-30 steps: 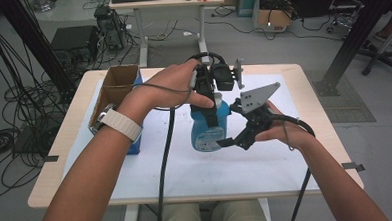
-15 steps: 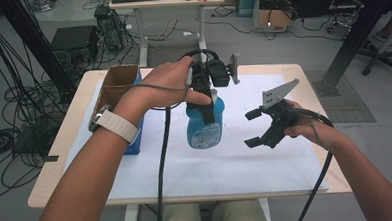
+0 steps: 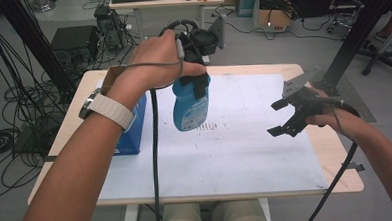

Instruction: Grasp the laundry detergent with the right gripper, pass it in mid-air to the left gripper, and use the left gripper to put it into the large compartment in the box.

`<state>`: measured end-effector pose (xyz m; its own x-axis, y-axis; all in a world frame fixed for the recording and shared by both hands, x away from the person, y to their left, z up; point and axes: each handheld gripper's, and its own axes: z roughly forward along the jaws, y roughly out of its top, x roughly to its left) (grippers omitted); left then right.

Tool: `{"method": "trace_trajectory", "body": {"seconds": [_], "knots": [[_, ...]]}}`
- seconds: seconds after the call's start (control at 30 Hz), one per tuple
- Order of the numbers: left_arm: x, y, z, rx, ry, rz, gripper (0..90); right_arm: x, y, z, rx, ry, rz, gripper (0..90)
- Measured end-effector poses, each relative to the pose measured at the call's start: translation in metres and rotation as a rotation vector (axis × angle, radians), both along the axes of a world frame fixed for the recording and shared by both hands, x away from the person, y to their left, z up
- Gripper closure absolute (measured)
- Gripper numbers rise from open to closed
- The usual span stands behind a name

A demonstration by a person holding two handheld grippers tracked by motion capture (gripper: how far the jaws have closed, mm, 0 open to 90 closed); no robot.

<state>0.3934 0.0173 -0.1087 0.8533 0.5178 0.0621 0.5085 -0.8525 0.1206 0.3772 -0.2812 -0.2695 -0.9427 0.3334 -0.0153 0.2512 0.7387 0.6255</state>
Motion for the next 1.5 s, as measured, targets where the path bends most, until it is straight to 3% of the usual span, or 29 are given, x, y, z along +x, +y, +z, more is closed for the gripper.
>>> {"method": "trace_trajectory", "body": {"seconds": [0.3,0.43,0.5,0.53,0.87,1.03,1.13,1.2,1.5], "knots": [[0.010,0.010,0.028,-0.007,-0.029,0.182,37.4,0.004,-0.016,0.012,-0.078,-0.015,-0.044,5.5],[0.014,0.016,0.038,-0.003,-0.050,0.252,37.3,0.003,-0.017,0.015,-0.065,-0.003,-0.083,5.5],[0.015,0.020,0.042,-0.010,-0.056,0.286,37.3,0.005,-0.020,0.018,-0.088,-0.020,-0.054,5.5],[0.016,0.023,0.045,-0.011,-0.059,0.305,37.4,0.002,-0.020,0.021,-0.106,0.012,-0.093,5.5],[0.023,0.044,0.066,-0.013,-0.084,0.437,37.3,0.004,-0.023,0.026,-0.130,0.006,-0.101,5.5],[0.025,0.052,0.072,-0.022,-0.097,0.521,37.4,0.005,-0.022,0.023,-0.108,0.001,-0.102,5.8],[0.028,0.064,0.075,-0.036,-0.099,0.588,37.4,0.005,-0.022,0.023,-0.104,-0.004,-0.104,5.9],[0.031,0.073,0.077,-0.025,-0.097,0.605,37.4,0.005,-0.022,0.022,-0.108,-0.004,-0.104,6.0],[0.041,0.109,0.072,-0.025,-0.108,0.752,37.4,0.009,-0.024,0.017,-0.106,-0.008,-0.115,6.1]]}}
